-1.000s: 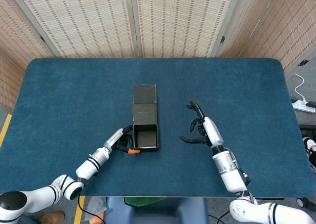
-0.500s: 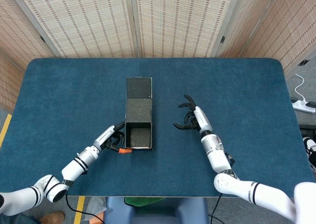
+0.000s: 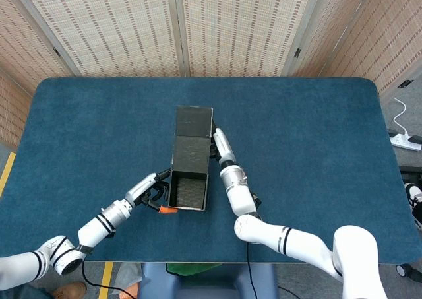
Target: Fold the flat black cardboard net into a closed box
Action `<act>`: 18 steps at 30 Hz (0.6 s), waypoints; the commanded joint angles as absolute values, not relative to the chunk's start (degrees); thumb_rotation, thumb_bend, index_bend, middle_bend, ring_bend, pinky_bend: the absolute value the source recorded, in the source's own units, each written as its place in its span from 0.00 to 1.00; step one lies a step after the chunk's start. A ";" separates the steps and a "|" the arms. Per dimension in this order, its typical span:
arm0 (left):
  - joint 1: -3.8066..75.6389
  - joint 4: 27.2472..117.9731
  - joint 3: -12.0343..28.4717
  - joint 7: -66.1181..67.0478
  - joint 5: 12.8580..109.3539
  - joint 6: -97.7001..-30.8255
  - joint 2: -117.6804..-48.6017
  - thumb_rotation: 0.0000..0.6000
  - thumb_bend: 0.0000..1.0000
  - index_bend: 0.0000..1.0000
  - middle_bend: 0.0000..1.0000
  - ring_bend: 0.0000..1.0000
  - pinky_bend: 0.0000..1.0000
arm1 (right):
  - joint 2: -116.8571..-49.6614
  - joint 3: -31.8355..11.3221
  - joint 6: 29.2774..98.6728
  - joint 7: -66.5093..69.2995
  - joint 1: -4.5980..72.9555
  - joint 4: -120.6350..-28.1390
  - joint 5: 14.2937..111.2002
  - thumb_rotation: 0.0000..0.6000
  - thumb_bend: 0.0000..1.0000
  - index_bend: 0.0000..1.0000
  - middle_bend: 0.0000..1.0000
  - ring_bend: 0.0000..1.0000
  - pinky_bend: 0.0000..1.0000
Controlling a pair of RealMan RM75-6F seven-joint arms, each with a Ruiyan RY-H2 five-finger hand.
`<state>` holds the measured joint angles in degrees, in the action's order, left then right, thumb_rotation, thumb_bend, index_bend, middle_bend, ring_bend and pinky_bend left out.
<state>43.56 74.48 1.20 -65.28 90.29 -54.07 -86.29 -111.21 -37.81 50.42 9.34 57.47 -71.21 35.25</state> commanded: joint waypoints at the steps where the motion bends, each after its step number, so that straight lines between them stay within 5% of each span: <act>1: 44.03 74.12 1.63 -64.04 88.91 -52.67 -86.79 1.00 0.21 0.51 0.51 0.68 0.88 | -111.00 -39.43 49.52 10.62 57.63 -73.62 33.75 1.00 0.00 0.06 0.29 0.64 1.00; 6: 44.22 72.47 2.04 -62.46 86.71 -50.63 -87.55 1.00 0.21 0.51 0.51 0.68 0.88 | -108.51 -39.63 47.57 11.57 55.89 -79.29 32.96 1.00 0.00 0.07 0.31 0.65 1.00; 11: 44.12 68.83 2.67 -57.52 82.58 -47.15 -90.30 1.00 0.21 0.51 0.51 0.68 0.88 | -101.05 -32.52 44.21 6.42 53.03 -92.34 36.62 1.00 0.00 0.10 0.34 0.67 1.00; 18: 43.47 67.06 3.51 -53.18 79.87 -45.67 -92.17 1.00 0.21 0.50 0.51 0.68 0.88 | -99.74 -27.47 48.79 1.91 52.57 -95.60 42.05 1.00 0.00 0.12 0.36 0.68 1.00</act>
<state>43.66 67.39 3.25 -53.84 80.41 -46.07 -91.79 -100.28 -29.31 47.47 3.92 52.79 -95.07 40.35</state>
